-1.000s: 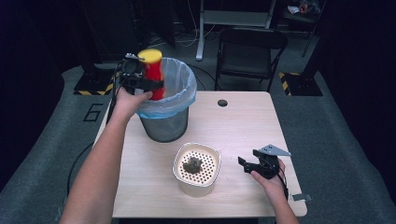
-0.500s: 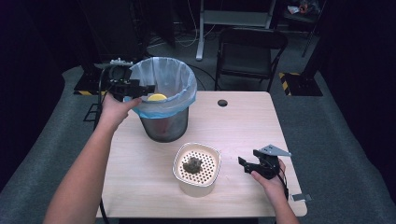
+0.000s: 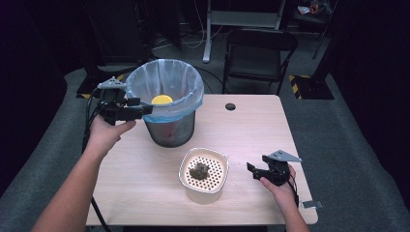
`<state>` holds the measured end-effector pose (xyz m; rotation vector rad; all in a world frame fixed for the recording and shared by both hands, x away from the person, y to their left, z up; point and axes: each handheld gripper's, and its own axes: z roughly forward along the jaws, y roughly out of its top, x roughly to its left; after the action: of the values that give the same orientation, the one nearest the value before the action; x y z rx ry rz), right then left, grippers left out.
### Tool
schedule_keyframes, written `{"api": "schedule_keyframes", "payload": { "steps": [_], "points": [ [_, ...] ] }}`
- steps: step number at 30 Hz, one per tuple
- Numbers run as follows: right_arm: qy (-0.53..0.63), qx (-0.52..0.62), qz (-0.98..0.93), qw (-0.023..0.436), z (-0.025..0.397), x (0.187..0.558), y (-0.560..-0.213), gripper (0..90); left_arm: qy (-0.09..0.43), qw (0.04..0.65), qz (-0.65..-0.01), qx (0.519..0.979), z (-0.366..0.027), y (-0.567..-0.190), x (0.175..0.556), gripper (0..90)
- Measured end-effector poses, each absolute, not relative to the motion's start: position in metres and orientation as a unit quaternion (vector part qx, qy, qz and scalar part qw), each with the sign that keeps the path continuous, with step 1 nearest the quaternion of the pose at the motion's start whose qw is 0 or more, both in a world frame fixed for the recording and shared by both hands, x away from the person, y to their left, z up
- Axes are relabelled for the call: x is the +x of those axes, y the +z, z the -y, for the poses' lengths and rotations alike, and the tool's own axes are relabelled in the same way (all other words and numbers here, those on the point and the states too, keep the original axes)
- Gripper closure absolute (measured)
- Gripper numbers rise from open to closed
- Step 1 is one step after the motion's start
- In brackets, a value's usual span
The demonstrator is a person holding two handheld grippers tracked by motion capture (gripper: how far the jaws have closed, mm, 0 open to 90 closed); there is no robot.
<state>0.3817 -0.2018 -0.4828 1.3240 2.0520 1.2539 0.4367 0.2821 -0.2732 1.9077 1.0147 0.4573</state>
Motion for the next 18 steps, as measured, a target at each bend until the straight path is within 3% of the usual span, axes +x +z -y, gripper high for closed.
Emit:
{"api": "schedule_keyframes", "payload": {
  "steps": [18],
  "points": [
    [0.443, 0.474, -0.734, 0.197, 0.202, 0.382, -0.485, 23.4, 0.183, 0.445, -0.413, 0.773, -0.305, -0.347, 0.405, 40.4]
  ]
}}
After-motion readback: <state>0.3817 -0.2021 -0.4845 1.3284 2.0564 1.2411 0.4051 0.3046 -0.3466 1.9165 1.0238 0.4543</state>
